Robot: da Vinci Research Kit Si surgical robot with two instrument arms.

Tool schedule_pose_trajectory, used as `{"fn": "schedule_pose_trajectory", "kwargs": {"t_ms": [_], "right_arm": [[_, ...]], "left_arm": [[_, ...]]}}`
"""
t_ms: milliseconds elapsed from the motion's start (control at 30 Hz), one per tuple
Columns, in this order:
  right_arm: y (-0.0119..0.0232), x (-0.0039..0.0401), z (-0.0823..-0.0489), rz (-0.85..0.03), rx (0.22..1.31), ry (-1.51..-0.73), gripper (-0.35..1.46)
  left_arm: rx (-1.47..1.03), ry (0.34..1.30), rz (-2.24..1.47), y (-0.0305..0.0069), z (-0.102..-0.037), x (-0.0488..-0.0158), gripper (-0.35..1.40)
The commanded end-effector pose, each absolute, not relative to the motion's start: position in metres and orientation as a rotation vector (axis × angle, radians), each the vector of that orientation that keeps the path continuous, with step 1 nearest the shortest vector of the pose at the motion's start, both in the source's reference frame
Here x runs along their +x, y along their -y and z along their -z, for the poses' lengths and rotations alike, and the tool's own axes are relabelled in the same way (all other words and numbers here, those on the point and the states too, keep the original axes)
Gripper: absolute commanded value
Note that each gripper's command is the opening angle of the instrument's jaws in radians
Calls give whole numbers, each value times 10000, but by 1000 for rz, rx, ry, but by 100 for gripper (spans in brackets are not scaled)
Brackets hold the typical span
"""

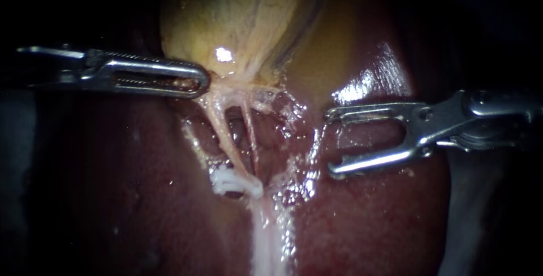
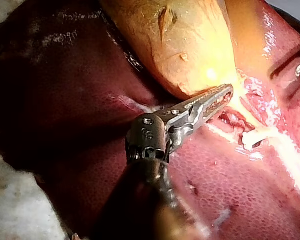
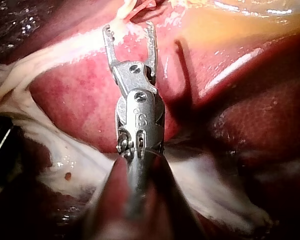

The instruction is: Going back second clip left tube

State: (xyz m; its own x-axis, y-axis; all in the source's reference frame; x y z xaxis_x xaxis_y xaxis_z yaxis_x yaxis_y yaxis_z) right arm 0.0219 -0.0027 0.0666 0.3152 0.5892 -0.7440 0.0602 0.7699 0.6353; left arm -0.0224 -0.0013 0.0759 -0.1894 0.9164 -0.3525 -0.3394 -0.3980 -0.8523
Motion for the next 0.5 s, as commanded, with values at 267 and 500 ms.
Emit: {"fn": "schedule_pose_trajectory", "kwargs": {"t_ms": [267, 500], "right_arm": [[28, 218, -663, -380, 634, -1217, 50], [29, 219, -662, -380, 635, -1218, 50]], "left_arm": [[-1117, 800, -1752, 18, -771, -244, -35], [-1116, 804, -1756, 20, -776, -253, -35]]}}
